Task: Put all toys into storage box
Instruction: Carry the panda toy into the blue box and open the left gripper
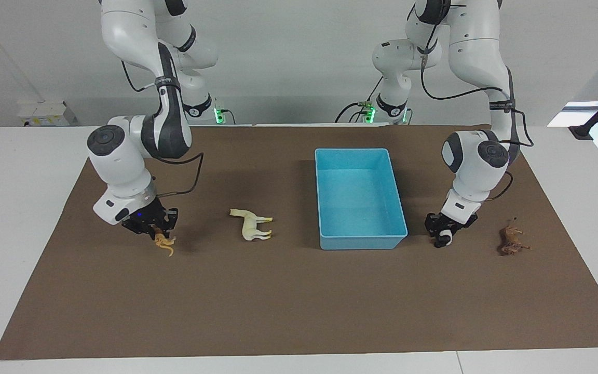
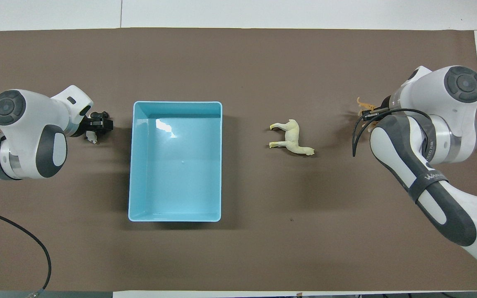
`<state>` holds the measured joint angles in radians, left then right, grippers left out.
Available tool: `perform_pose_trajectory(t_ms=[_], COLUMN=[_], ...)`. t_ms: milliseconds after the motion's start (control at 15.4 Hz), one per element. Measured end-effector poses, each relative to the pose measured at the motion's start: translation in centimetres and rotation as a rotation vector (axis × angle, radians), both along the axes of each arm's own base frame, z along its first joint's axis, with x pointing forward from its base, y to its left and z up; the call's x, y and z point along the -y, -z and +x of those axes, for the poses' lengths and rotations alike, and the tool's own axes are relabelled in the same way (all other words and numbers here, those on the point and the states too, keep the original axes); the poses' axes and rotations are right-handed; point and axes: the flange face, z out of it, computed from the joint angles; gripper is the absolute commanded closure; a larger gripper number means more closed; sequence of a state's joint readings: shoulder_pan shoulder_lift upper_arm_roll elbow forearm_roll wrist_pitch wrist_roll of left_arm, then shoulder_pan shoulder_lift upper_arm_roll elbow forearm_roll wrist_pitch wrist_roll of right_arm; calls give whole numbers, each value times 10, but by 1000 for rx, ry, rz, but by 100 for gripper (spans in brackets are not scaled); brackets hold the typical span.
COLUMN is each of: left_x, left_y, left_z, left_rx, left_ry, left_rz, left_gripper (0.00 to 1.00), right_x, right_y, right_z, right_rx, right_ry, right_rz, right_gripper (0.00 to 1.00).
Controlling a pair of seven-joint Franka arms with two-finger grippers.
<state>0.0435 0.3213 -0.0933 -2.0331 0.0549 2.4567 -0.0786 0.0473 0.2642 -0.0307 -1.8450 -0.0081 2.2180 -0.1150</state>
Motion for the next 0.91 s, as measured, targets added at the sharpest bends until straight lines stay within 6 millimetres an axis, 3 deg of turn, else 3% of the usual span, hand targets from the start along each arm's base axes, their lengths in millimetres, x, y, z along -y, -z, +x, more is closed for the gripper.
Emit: perform_pose_trajectory(t_ms=[260,455,585,715,780,846,911], left_x=[-4,5,38,92,127,159,187], left_y=[-12,-77,-130,-155,-156,-149,-138], left_z=[4,21,18,3,-9,-22,-37], left_rx=[-60,-159,-178,-180,-187,-199,-209], left_ry=[-25,-110,-206,-295,-327,-338,-333], left_rz=[6,-4,-45,-66,-62,-52,-41], left_gripper=[100,100,100,100,77,24,0], right_x=[0,0,1,1,1,1,1], right_y=[-59,-91,-112,-127,-131,-132,-132], right_z=[-3,-6,-9,-13,-15,-16,-16], right_rx=[-40,-81,-107,-111,-112,-112,-113], right_ry=[2,4,5,5,6,6,6], right_rz=[0,-1,-1,-1,-1,-1,-2], right_gripper=[100,100,100,100,100,100,100])
